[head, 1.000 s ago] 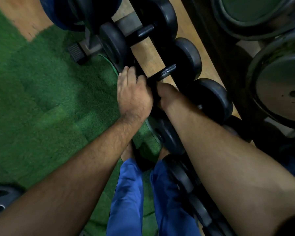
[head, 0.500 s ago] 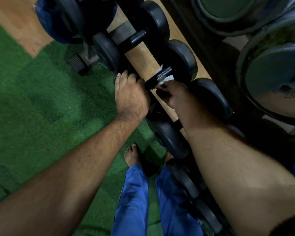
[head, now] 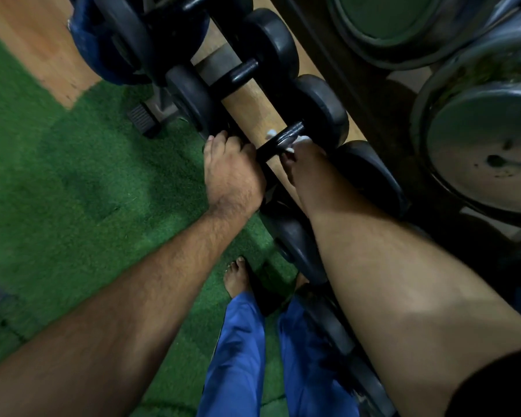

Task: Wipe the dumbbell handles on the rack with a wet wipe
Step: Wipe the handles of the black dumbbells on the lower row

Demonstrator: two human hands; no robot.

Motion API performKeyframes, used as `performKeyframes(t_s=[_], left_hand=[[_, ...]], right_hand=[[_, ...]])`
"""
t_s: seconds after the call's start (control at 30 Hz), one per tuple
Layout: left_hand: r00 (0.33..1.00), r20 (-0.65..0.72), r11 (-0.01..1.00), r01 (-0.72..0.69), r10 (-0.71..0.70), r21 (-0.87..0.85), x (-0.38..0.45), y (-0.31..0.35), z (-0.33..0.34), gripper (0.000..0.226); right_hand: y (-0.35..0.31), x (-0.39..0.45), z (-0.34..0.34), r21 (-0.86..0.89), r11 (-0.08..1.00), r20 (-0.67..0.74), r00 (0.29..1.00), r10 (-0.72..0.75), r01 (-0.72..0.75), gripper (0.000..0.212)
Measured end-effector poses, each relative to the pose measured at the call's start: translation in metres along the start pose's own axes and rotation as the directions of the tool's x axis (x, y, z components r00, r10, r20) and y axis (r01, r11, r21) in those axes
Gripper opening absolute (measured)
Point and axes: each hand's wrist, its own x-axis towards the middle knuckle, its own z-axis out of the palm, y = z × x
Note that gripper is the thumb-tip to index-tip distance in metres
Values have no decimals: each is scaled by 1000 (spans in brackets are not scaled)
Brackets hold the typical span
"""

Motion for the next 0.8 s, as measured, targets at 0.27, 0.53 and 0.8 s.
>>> performKeyframes(t_s=[0.27,0.53,0.8], left_hand=[[1000,-16,993,5,-3,120,9,-34,26,59],[984,-159,995,-90,82,-45,2,-46,18,28],[986,-149,989,-94,77,-112,-6,-43,-10,31]], right_hand=[[25,-26,-27,-183,977,133,982,131,-105,25],[16,-53,-27,-129,991,-5,1000,-26,25,12],[4,-89,-36,-53,999,98,995,12,-7,24]])
